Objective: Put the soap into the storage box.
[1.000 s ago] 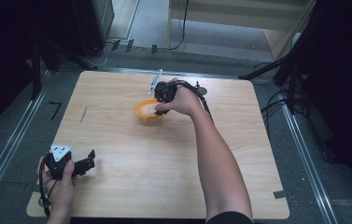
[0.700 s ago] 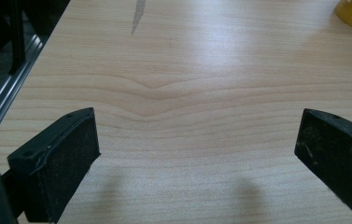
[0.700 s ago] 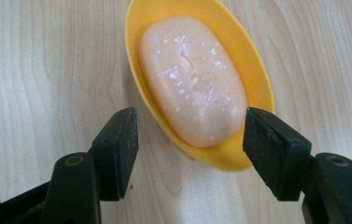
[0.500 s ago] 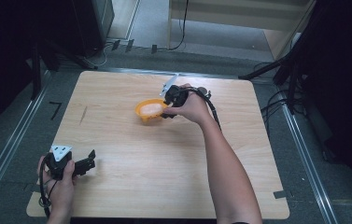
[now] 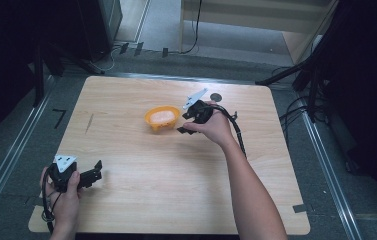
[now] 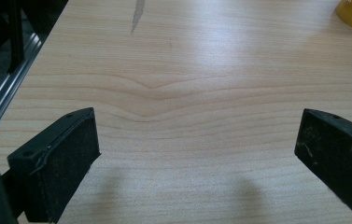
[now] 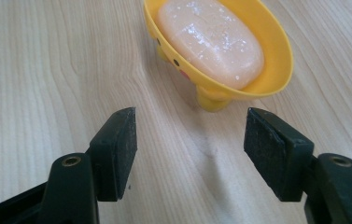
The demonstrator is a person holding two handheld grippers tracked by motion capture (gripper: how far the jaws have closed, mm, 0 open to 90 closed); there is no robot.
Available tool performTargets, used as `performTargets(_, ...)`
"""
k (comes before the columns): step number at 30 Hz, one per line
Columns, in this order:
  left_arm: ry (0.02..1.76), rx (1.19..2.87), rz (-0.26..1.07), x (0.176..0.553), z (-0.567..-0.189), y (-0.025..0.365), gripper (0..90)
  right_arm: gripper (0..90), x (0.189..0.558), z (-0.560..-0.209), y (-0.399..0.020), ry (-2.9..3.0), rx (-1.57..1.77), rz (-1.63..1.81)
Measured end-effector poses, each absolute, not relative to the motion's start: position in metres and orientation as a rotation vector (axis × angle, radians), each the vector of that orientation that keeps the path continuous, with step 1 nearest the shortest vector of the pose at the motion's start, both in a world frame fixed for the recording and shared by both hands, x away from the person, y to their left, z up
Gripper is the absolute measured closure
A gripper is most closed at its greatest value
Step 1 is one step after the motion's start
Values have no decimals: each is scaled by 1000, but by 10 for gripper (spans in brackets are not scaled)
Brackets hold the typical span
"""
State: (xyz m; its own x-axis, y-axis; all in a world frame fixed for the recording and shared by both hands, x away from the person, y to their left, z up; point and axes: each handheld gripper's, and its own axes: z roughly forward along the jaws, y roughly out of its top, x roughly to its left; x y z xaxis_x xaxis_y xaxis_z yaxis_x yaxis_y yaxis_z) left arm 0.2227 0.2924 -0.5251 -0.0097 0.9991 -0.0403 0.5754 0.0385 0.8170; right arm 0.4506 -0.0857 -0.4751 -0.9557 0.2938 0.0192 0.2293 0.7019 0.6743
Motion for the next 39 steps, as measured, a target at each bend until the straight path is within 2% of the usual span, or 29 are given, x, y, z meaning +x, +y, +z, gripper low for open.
performTargets(15, 1660, 1618, 825, 223, -525, 292, 2, 349, 424, -488, -120, 2736, 557, 1183)
performTargets(39, 1652, 1627, 831, 223, -525, 291, 2, 221, 377, -509, -182, 2511, 791, 1408)
